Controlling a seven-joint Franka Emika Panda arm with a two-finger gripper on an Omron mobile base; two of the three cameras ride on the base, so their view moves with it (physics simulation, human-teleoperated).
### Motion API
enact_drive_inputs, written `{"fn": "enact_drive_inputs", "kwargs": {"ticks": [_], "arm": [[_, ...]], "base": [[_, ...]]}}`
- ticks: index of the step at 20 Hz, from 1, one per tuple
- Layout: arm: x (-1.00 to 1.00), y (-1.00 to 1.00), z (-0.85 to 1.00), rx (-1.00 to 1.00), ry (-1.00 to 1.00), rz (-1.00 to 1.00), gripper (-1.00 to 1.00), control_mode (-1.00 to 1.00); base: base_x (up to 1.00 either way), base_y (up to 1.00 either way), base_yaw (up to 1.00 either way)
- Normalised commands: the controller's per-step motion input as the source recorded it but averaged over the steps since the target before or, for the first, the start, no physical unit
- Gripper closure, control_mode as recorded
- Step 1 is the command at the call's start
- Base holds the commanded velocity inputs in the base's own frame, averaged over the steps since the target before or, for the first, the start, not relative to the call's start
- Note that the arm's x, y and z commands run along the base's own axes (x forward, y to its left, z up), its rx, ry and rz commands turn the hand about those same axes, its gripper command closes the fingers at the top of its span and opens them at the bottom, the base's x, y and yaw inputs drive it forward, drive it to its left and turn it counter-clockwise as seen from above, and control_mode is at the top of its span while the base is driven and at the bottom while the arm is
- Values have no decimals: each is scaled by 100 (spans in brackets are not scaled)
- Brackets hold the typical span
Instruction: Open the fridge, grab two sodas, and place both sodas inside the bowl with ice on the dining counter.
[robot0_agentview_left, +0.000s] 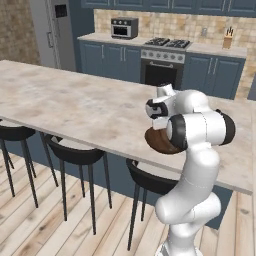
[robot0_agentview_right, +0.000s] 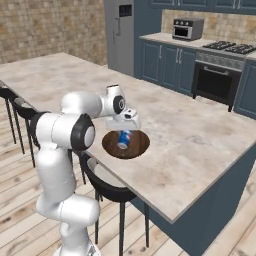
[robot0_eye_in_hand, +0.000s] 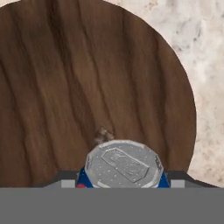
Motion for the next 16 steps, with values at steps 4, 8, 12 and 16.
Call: {"fn": "enact_drive_inputs", "kwargs": {"ticks": [4, 8, 12, 16], "arm": [[32, 0, -28, 0, 4, 1, 100, -100], [31, 0, -27, 0, 4, 0, 100, -100], [29, 0, -27, 0, 3, 0, 100, -100], [21, -1, -25, 0, 2, 1, 100, -100]], "base": [[0, 0, 0], [0, 0, 0], [0, 0, 0], [0, 0, 0]]}}
